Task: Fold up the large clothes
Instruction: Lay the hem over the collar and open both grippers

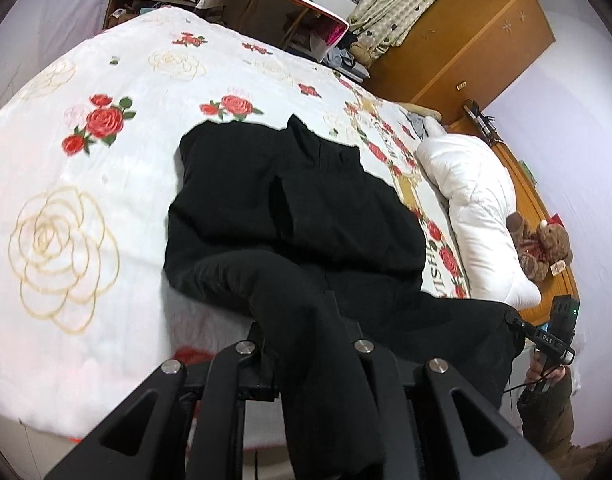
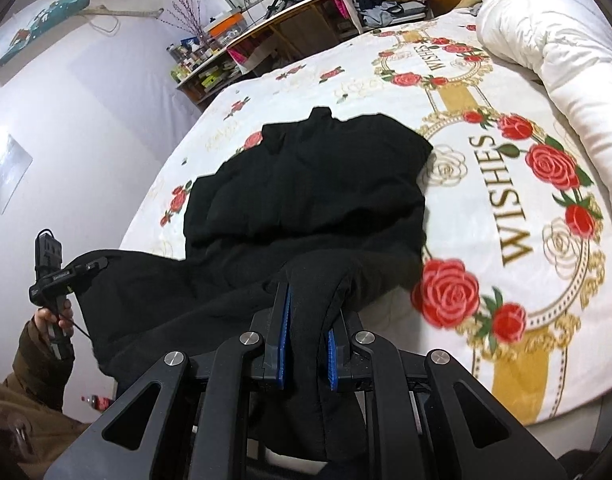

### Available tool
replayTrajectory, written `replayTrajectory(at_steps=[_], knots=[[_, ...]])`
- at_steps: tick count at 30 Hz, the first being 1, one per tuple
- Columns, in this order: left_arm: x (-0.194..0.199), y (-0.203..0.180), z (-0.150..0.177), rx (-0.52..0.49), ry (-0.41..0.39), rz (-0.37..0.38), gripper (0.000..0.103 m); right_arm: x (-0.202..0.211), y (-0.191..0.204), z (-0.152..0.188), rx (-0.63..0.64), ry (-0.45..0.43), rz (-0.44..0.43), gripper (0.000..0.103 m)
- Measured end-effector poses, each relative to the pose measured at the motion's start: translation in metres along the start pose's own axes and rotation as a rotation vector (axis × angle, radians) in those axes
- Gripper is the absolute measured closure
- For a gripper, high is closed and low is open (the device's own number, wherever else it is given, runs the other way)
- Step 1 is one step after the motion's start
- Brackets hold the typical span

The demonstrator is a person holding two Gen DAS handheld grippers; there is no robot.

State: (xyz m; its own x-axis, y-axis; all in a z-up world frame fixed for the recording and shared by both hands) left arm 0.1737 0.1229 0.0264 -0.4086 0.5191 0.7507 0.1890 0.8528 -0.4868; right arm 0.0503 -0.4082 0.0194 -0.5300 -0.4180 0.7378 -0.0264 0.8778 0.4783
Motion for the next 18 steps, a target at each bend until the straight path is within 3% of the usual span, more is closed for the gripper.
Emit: replayTrajectory(at_steps=[8, 18], knots=[[-0.019, 0.001, -0.057, 0.006, -0.022, -0.005, 0.086, -0.012, -0.006, -0.048, -0.009, -0.017, 0.004, 0.088], [-0.044, 0.009, -0.101, 0.031, -0.019, -0.019, 0.086, -0.034, -0.013, -0.096, -0.026, -0.016, 0.007, 0.088]])
Point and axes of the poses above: each gripper's, at about its wrist camera, not at the fingertips, and x roughly against the way its jaws point, y to its left, z to its underside, the point moved 2 cm from there along -x, roughly the way its jaws point, and after that the axes turned 2 degrees about y, right-handed, at the moved point
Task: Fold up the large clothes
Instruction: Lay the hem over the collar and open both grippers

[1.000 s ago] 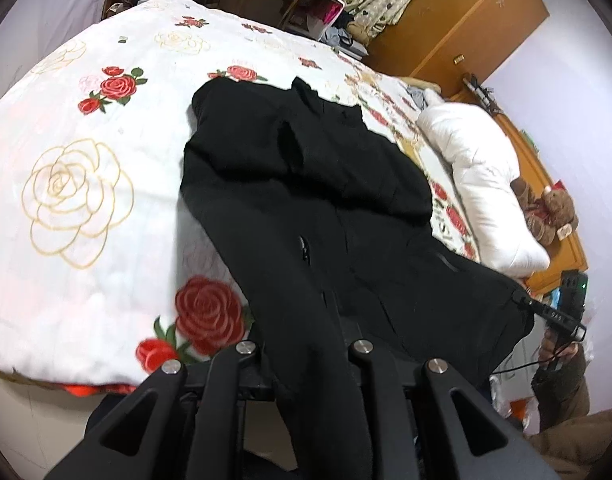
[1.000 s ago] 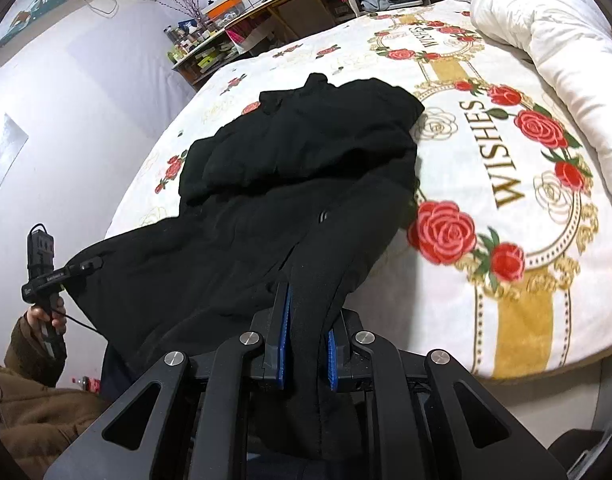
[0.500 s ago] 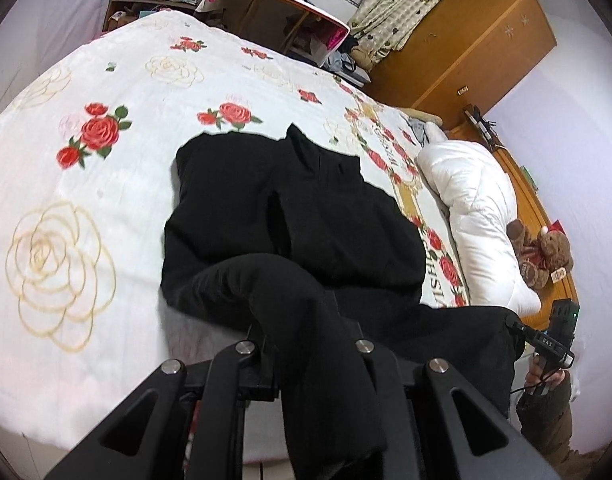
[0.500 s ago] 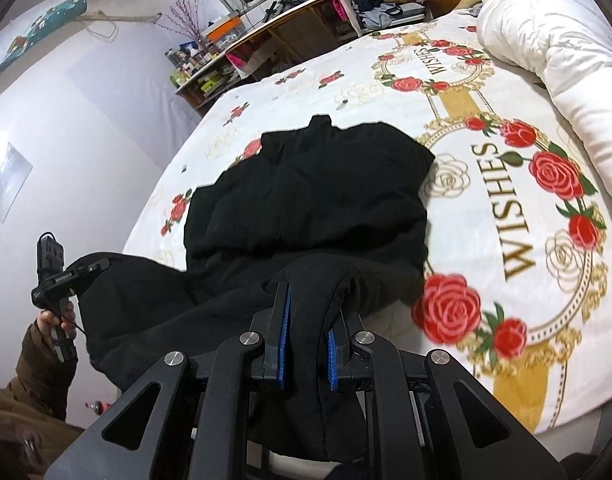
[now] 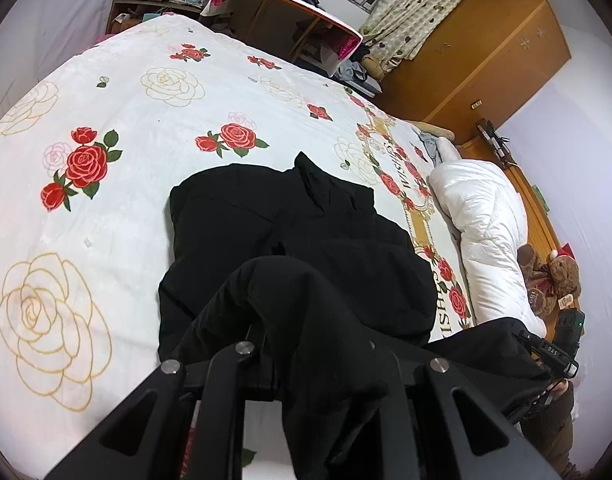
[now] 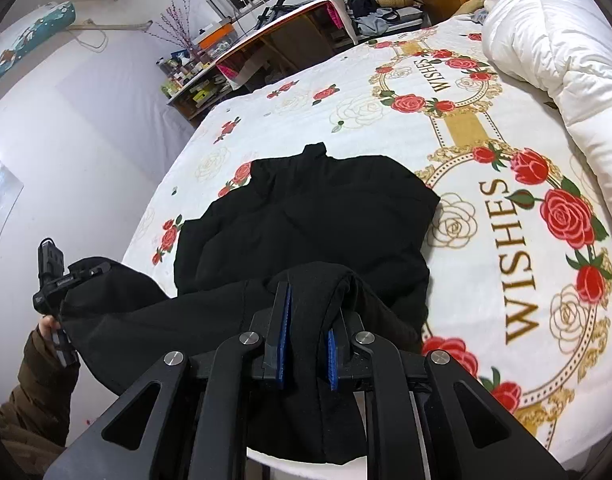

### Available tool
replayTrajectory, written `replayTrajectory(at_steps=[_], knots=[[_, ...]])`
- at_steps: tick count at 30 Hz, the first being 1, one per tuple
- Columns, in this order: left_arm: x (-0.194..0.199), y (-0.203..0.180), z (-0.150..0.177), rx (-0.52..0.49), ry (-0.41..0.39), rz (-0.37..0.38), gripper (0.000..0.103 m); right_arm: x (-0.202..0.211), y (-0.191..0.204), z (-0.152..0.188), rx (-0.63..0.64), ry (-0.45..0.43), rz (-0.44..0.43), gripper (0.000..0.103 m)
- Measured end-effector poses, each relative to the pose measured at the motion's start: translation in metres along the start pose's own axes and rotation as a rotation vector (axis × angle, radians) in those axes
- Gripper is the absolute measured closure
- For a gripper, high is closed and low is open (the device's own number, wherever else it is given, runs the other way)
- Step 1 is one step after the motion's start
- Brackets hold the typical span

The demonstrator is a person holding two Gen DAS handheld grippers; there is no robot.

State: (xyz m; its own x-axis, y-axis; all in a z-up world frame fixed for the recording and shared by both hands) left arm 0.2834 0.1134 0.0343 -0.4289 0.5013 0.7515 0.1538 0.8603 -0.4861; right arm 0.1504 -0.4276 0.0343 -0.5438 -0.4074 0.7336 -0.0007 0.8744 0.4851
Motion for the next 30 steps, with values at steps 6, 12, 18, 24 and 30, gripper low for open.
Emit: replayTrajectory(at_steps=[6, 12, 18, 24, 30], knots=[[-0.017, 0.005, -0.027, 0.031, 0.001, 0.001, 0.086, -0.018, -0.009, -0.028, -0.034, 0.001, -0.007, 0.088], [-0.041, 0.01, -0.057, 0.056, 0.005, -0.004, 0.086, -0.039, -0.017, -0.058, -0.048, 0.01, 0.01, 0.088], [-0.067, 0.013, -0.085, 0.061, 0.021, -0.019, 0.085, -0.061, -0.027, -0.084, -0.066, 0.027, 0.013, 0.088], [-0.102, 0.019, -0.106, 0.082, 0.04, -0.058, 0.085, -0.089, -0.036, -0.104, -0.073, 0.046, 0.042, 0.088], [-0.148, 0.031, -0.12, 0.1, 0.077, -0.142, 0.085, -0.128, -0.047, -0.124, -0.099, 0.086, 0.107, 0.088]])
Point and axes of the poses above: each gripper's, at about its wrist camera, not at the fingertips, and x roughly against the way its jaws point, y to its left, z to its underside, the point moved 2 cm from there along -x, roughly the way its jaws point, and after that the axes turned 2 degrees about y, right-handed, at the moved point
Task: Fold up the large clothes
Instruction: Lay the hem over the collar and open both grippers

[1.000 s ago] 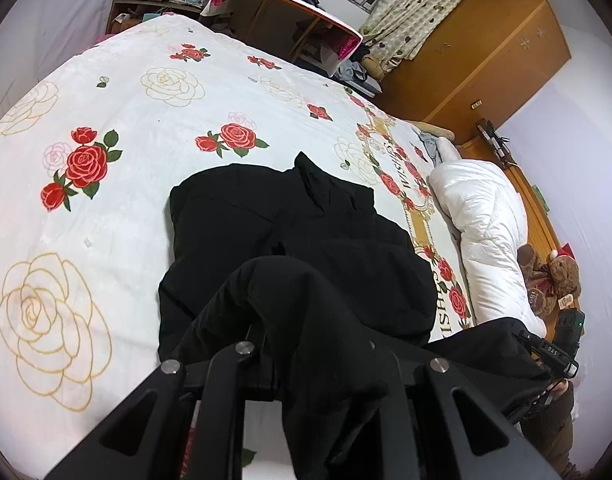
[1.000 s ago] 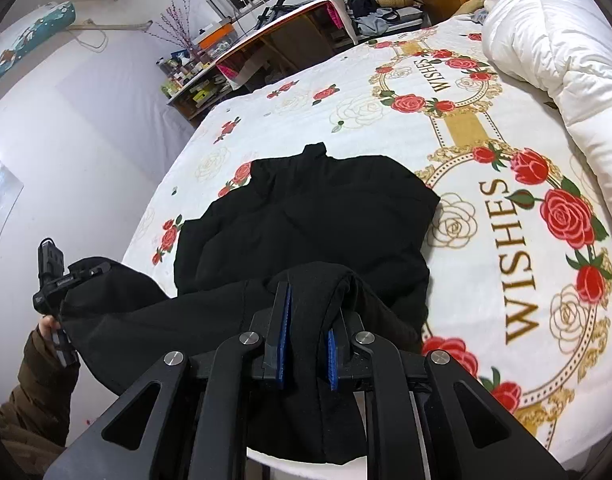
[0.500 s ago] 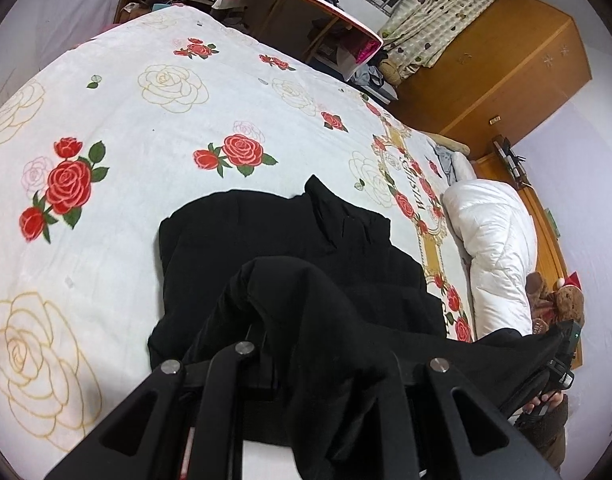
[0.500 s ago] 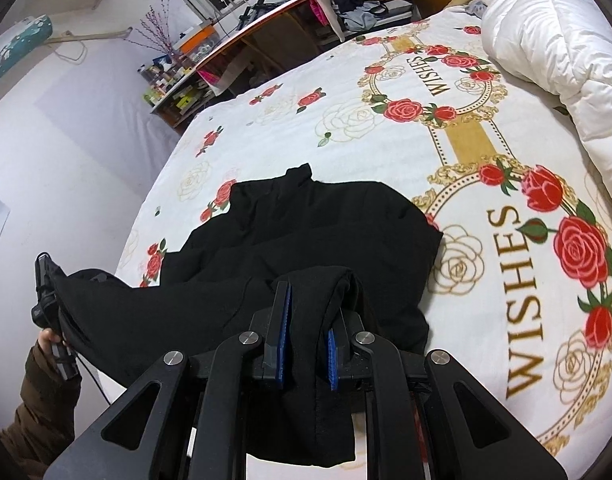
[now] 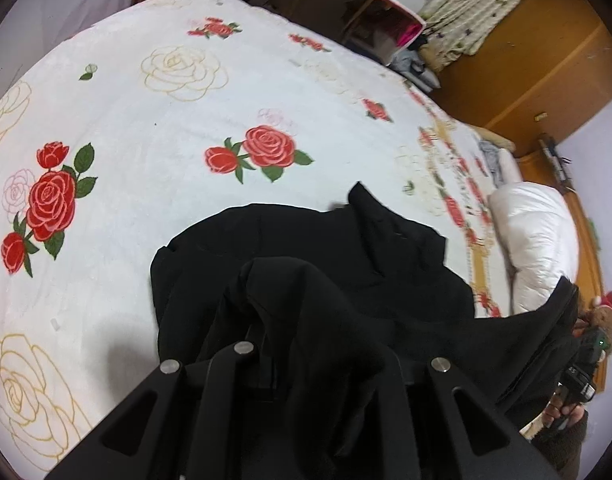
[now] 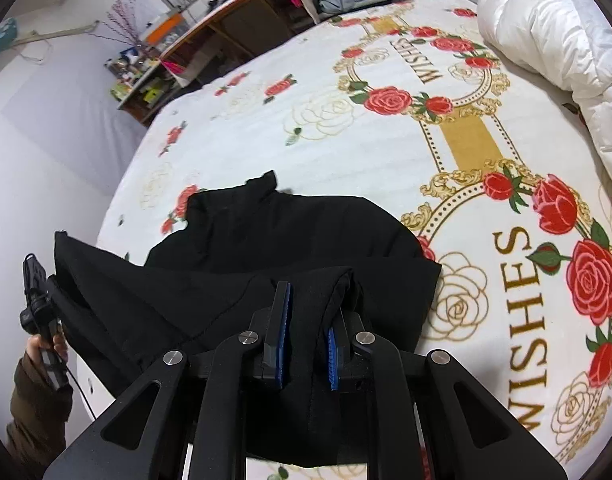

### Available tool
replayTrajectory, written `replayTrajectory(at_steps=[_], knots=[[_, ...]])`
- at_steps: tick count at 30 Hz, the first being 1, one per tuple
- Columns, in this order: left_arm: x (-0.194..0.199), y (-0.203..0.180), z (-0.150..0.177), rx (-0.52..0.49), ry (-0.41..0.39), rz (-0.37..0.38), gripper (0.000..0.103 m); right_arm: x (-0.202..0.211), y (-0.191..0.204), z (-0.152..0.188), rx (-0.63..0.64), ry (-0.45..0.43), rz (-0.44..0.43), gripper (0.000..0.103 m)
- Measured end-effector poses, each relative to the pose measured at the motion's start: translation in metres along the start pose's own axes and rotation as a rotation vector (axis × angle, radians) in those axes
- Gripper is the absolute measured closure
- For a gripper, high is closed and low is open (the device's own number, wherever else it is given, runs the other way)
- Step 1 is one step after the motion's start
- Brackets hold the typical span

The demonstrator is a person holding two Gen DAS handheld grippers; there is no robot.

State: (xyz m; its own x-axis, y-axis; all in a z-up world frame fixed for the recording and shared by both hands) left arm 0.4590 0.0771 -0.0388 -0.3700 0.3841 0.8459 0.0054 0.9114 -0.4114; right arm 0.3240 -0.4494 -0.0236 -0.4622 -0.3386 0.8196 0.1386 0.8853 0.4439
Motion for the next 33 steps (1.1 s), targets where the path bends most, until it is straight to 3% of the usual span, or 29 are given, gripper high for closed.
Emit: replayTrajectory(at_steps=[8, 11, 16, 19, 23, 25, 27, 32, 33], knots=[[-0.039, 0.009, -0.016, 0.032, 0.042, -0.057, 0.081, -0.04, -0.015, -0.022, -0.077, 0.051, 0.028, 0.087], [-0.049, 0.01, -0.019, 0.035, 0.059, -0.077, 0.081, -0.051, -0.008, -0.024, -0.021, 0.064, 0.089, 0.087], [-0.055, 0.012, -0.022, 0.051, 0.072, -0.073, 0.078, -0.061, -0.011, -0.028, -0.04, 0.088, 0.106, 0.086], [-0.055, 0.011, -0.023, 0.056, 0.071, -0.073, 0.07, -0.064, -0.013, -0.03, -0.066, 0.099, 0.103, 0.084], [-0.049, 0.006, -0.028, 0.059, 0.049, -0.03, 0.045, -0.065, -0.017, -0.033, -0.108, 0.106, 0.097, 0.082], [-0.045, 0.005, -0.03, 0.062, 0.039, -0.022, 0.042, -0.065, -0.019, -0.034, -0.131, 0.11, 0.092, 0.08], [-0.044, 0.002, -0.031, 0.048, 0.044, -0.032, 0.041, -0.063, -0.017, -0.036, -0.134, 0.107, 0.087, 0.075], [-0.037, -0.002, -0.035, 0.051, 0.034, -0.038, 0.038, -0.044, -0.008, -0.049, -0.12, 0.013, 0.097, 0.028], [-0.035, -0.003, -0.035, 0.05, 0.035, -0.035, 0.036, -0.036, -0.004, -0.054, -0.103, -0.026, 0.122, 0.027]])
Point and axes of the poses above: each gripper's, at about its wrist camera, not at the fingertips, and x roughly against the way its jaws point, y to its left, z to its underside, the point moved 2 cm from there along -x, roughly the way its jaws point, and after that the axes turned 2 degrees about y, right-handed, at the moved point
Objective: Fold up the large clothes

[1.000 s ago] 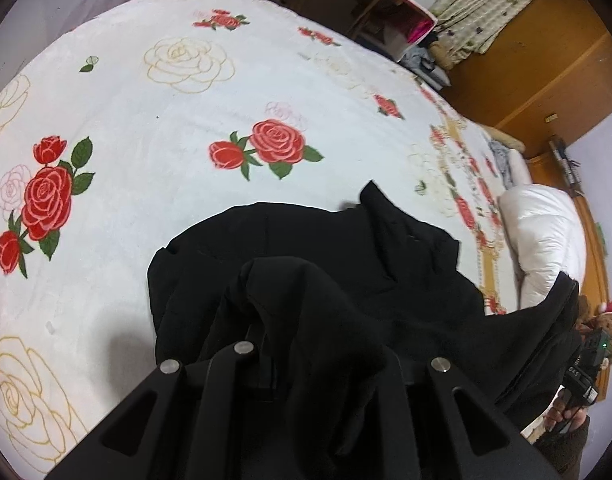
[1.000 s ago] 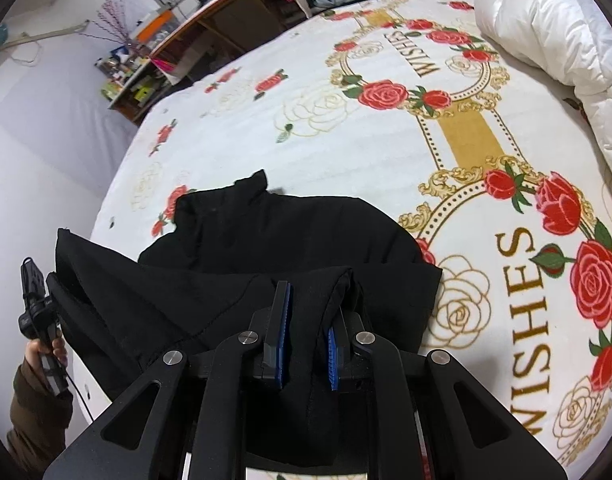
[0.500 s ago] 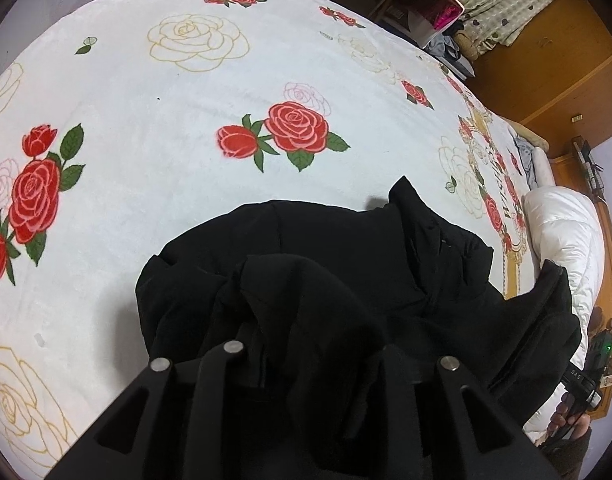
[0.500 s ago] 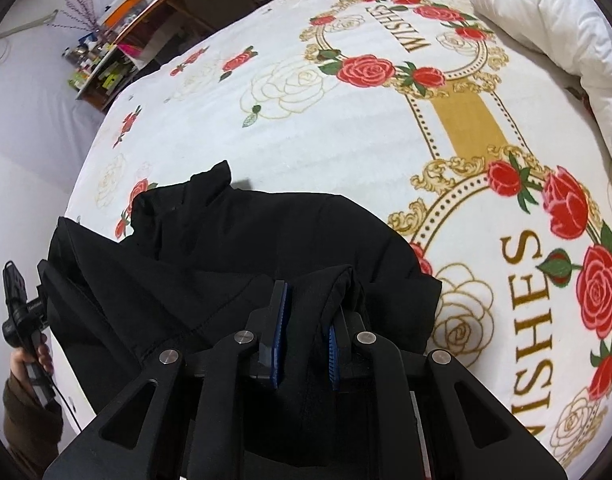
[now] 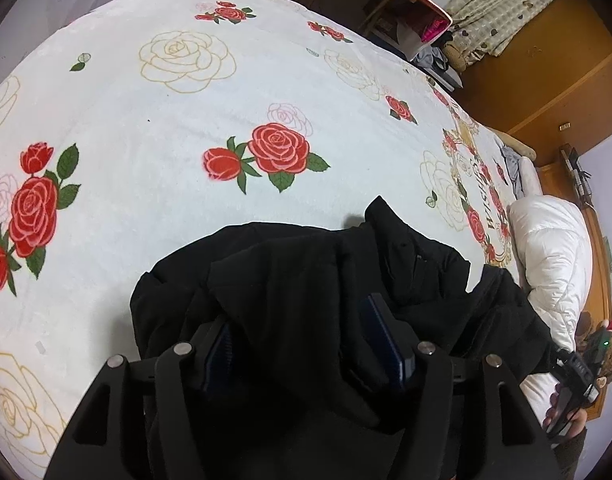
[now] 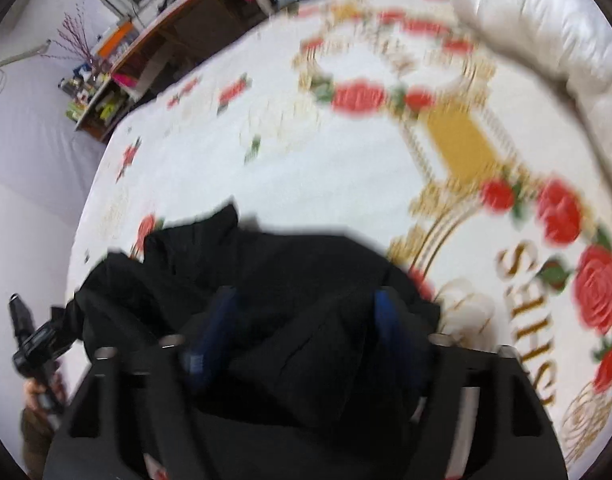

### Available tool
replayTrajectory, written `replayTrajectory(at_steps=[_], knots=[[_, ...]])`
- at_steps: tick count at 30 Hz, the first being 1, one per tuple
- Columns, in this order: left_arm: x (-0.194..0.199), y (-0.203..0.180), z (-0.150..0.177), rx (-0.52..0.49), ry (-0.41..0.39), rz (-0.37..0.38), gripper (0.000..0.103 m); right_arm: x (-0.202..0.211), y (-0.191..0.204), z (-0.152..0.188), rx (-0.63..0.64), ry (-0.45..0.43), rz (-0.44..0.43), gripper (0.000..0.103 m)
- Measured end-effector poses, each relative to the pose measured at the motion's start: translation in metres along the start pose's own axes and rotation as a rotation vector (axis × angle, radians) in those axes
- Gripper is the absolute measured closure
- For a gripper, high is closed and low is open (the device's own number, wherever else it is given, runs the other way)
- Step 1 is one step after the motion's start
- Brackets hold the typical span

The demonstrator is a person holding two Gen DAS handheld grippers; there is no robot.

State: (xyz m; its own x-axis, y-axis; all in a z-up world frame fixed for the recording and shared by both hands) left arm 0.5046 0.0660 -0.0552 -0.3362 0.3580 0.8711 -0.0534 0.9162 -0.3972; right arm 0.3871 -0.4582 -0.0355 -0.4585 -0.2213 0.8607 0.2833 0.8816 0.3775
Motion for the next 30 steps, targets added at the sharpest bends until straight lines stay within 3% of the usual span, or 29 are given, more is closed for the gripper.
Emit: replayTrajectory(at_steps=[5, 8, 12, 14, 18, 21, 26, 30], knots=[[0.012, -0.005, -0.004, -0.002, -0.046, 0.014, 0.032, 0.019, 0.014, -0.007, 0.074, -0.049, 0.05, 0.027], [0.022, -0.006, -0.009, 0.002, -0.082, 0.006, 0.031, 0.03, 0.017, -0.007, 0.086, -0.122, 0.077, 0.027], [0.042, -0.019, -0.01, -0.094, -0.17, -0.061, 0.029, 0.042, 0.022, -0.006, 0.124, -0.185, 0.109, 0.027], [0.053, -0.02, -0.012, -0.094, -0.221, -0.089, 0.029, 0.045, 0.025, -0.002, 0.158, -0.197, 0.132, 0.027], [0.064, -0.034, -0.006, -0.158, -0.231, -0.047, 0.028, 0.047, 0.036, 0.009, 0.232, -0.216, 0.149, 0.027], [0.059, -0.055, 0.01, -0.261, -0.204, -0.067, 0.028, 0.044, 0.048, 0.022, 0.319, -0.215, 0.17, 0.027], [0.016, -0.086, 0.051, -0.402, -0.068, -0.045, 0.028, 0.007, 0.067, 0.054, 0.467, -0.124, 0.193, 0.027], [-0.034, -0.09, 0.066, -0.472, 0.027, -0.153, 0.028, -0.043, 0.066, 0.063, 0.53, -0.038, 0.313, 0.027]])
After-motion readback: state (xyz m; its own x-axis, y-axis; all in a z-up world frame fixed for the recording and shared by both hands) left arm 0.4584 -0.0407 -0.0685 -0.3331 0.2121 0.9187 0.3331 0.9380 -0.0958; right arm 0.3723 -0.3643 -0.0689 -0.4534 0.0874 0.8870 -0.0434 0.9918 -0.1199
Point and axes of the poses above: each gripper's, at about its wrist camera, not at the fingertips, and x roughly against the way its jaws point, y to its left, z to its underside, the point moved 2 cm from there along -x, roughly the way its jaws point, and after that the axes turned 2 degrees about y, right-handed, at the moved point
